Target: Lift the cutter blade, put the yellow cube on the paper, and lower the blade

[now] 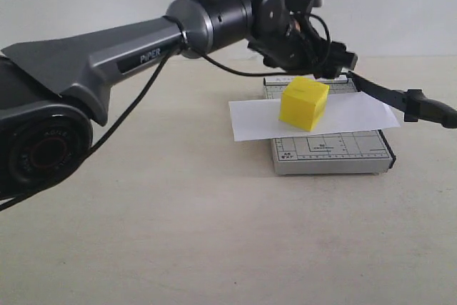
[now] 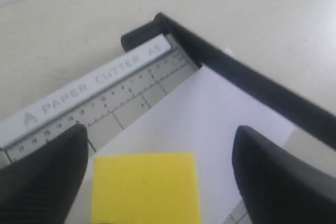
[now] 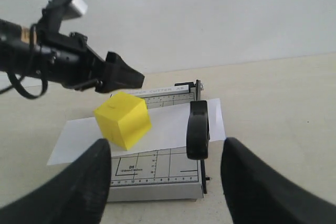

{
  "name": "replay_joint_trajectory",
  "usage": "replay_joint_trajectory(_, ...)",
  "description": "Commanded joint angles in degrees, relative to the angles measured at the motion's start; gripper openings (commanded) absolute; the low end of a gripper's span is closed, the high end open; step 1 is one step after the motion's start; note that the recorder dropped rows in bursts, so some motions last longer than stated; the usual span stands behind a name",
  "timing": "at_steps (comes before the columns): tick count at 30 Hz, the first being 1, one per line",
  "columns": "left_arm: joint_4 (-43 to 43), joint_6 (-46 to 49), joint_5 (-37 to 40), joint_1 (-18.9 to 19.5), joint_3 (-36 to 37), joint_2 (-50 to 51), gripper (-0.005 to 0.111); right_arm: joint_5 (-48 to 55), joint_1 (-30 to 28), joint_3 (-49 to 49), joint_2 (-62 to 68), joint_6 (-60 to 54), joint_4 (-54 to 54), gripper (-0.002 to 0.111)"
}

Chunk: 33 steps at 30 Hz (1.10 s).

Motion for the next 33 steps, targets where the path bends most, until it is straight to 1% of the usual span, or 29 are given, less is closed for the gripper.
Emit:
replay_joint_trajectory(1, 0.18, 2.53, 6.38, -0.18, -4.16, -4.52, 0.072, -0.78, 0.15, 0.07, -0.33, -0.11, -0.28, 0.058)
replay_joint_trajectory(4, 2.05, 2.53, 13.29, 0.04, -5.26, -7.36, 0.072, -0.78, 0.15, 0.07, -0.33, -0.11, -0.28, 0.058)
replay_joint_trajectory(6, 2.55, 2.53, 15.92, 0.06, -5.26, -9.28, 0.072, -0.78, 0.15, 0.07, -0.33, -0.11, -0.28, 0.058)
replay_joint_trajectory(9, 2.55, 2.53, 16.1, 0.17, -5.26, -11.91, 0.069, -0.78, 0.15, 0.07, -0.33, -0.11, -0.28, 0.058)
replay_joint_trajectory(12, 2.55, 2.53, 15.72, 0.17, -5.26, -14.3, 0.062, -0.78, 0.15, 0.07, -0.33, -0.11, -0.28, 0.058)
replay_joint_trajectory(15, 2.55, 2.53, 16.96, 0.17, -5.26, -16.27, 0.055, -0.78, 0.15, 0.07, -0.33, -0.11, -0.28, 0.058)
replay_joint_trajectory(22, 1.9, 3.1, 18.32, 0.06, -3.44, -20.54, 0.049, -0.78, 0.15, 0.07, -0.33, -0.11, -0.28, 0.058)
replay_joint_trajectory(26, 1.9, 3.86, 18.54, 0.06, 0.42, -23.68, 0.045, -0.78, 0.15, 0.07, -0.33, -0.11, -0.28, 0.058)
replay_joint_trajectory(33, 2.0, 5.1, 15.8, 0.06, 13.88, -32.25, 0.045, -0.78, 0.15, 0.07, -0.33, -0.11, -0.28, 0.058)
